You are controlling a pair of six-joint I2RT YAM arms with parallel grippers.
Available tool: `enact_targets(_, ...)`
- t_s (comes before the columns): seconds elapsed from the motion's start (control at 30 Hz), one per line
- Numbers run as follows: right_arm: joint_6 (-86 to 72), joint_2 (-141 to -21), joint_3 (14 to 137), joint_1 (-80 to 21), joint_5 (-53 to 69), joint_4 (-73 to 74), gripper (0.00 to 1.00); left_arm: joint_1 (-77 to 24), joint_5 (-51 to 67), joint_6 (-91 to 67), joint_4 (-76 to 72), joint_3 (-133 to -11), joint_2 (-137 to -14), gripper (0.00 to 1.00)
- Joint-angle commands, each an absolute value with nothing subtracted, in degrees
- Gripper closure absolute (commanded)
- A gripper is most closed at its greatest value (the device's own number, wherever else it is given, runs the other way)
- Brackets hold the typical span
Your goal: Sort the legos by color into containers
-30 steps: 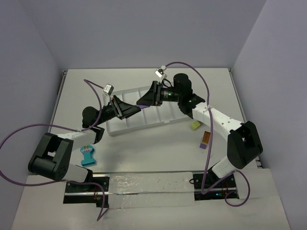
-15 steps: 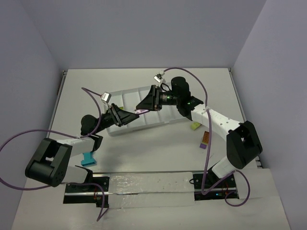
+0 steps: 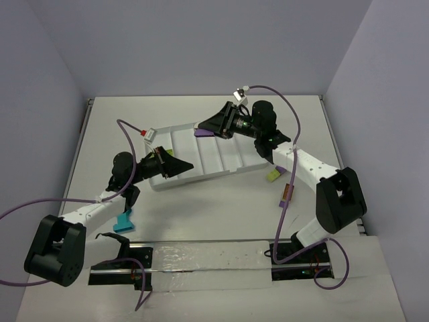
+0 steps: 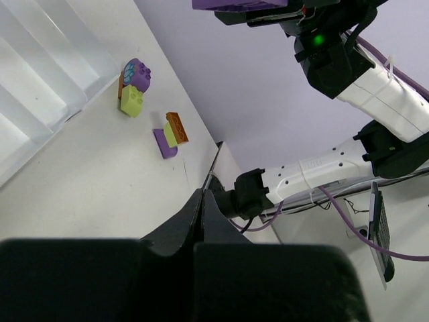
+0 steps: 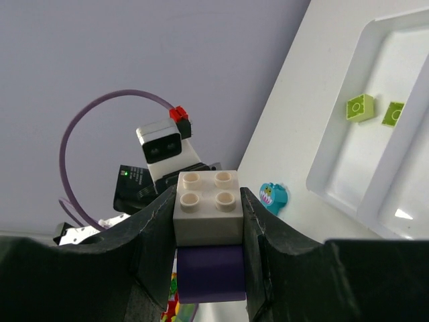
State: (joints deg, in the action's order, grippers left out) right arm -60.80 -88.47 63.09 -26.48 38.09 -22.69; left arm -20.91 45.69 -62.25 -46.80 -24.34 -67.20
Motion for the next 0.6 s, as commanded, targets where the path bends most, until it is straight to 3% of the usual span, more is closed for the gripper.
enact_targets(0.0,-58.81,-87.43,63.91,-26.89,38.06,-24.80,1.00,-20.74,45.85,-62.63,-45.49,-29.65,-66.87,0.86)
enact_targets(0.07,-57.27,-86.24,63.00,-26.82,37.99,-23.75,1.00,-20.74,46.27,-62.98,-44.58,-31.81,-66.80,0.68)
enact_targets(0.13,-55.60,-85.16,62.34,-26.81,38.13,-22.50,1.00,-20.70,47.29,-63.23,-44.14,-33.61,-66.41,0.17)
enact_targets(0.17,-54.62,-84.51,61.94,-26.80,38.48,-21.79,1.00,-20.65,48.01,-63.31,-43.78,-34.71,-66.25,0.01)
enact_targets(0.4,-55.03,-83.57,60.57,-27.19,41.99,-24.33,1.00,-20.57,49.04,-69.24,-52.40,-36.90,-70.16,0.01)
enact_targets(0.57,-55.84,-83.43,60.71,-27.73,44.04,-26.18,1.00,-20.57,49.90,-75.79,-65.63,-36.87,-77.45,0.09)
